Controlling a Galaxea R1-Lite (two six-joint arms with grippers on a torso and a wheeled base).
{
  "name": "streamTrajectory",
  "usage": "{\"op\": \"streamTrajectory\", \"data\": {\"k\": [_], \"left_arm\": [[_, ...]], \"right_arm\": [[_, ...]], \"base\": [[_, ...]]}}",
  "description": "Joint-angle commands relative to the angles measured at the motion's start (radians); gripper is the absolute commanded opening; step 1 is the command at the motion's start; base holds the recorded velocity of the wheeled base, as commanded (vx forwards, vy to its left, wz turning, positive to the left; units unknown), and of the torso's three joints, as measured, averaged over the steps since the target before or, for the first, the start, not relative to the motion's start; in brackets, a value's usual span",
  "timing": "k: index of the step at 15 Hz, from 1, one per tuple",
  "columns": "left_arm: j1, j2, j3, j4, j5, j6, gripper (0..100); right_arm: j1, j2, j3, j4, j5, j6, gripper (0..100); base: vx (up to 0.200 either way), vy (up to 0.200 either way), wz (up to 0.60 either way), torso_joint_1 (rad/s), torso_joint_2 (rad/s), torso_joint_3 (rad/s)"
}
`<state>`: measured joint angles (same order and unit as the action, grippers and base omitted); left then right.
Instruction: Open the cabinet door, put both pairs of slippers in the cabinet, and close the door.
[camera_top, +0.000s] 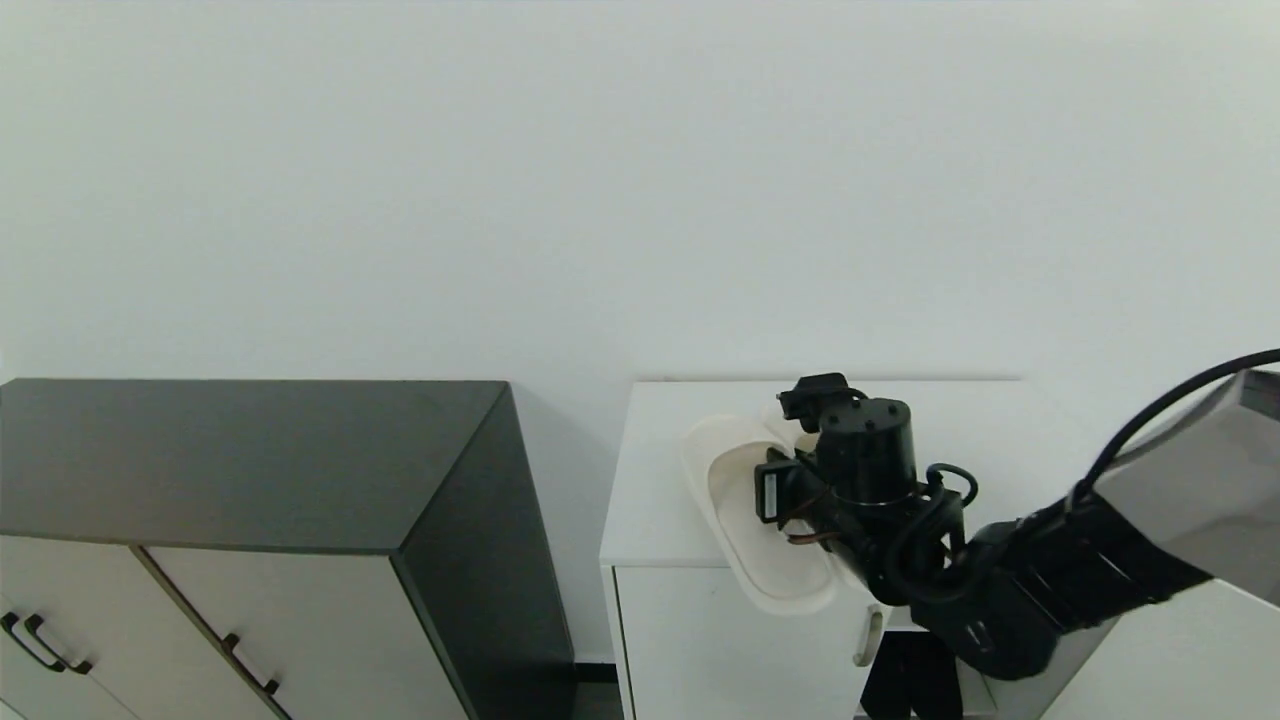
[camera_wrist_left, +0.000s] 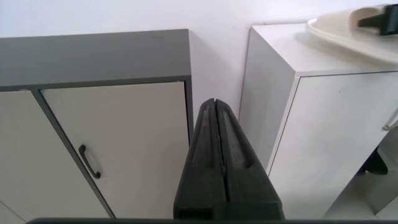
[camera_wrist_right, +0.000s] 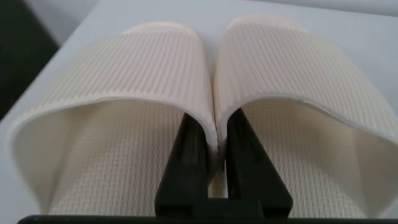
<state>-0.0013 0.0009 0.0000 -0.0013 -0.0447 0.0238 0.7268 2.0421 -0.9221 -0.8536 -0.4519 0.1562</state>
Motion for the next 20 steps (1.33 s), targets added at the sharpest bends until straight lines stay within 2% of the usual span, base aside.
{"op": "streamTrajectory", "data": {"k": [1, 4, 13, 20], "left_arm": [[0.000, 0.001, 0.000, 0.000, 0.000, -0.002, 0], [0.000, 0.001, 0.000, 0.000, 0.000, -0.004, 0], [0.000, 0.001, 0.000, 0.000, 0.000, -0.005, 0], [0.000, 0.001, 0.000, 0.000, -0.001, -0.004, 0]], "right_arm": [[0.059, -0.174, 0.151, -0.002, 0.030, 0.000, 0], [0.069, -0.220, 0.200, 0.001, 0.039, -0.001, 0], [0.094, -0.191, 0.193, -0.002, 0.032, -0.003, 0], [0.094, -0.201, 0.200, -0.004, 0.033, -0.003, 0]], "base": [[0.000, 0.000, 0.00, 0.000, 0.00, 0.000], [0.000, 0.000, 0.00, 0.000, 0.00, 0.000], [0.000, 0.000, 0.00, 0.000, 0.00, 0.000], [-0.200, 0.000, 0.00, 0.004, 0.00, 0.006]]}}
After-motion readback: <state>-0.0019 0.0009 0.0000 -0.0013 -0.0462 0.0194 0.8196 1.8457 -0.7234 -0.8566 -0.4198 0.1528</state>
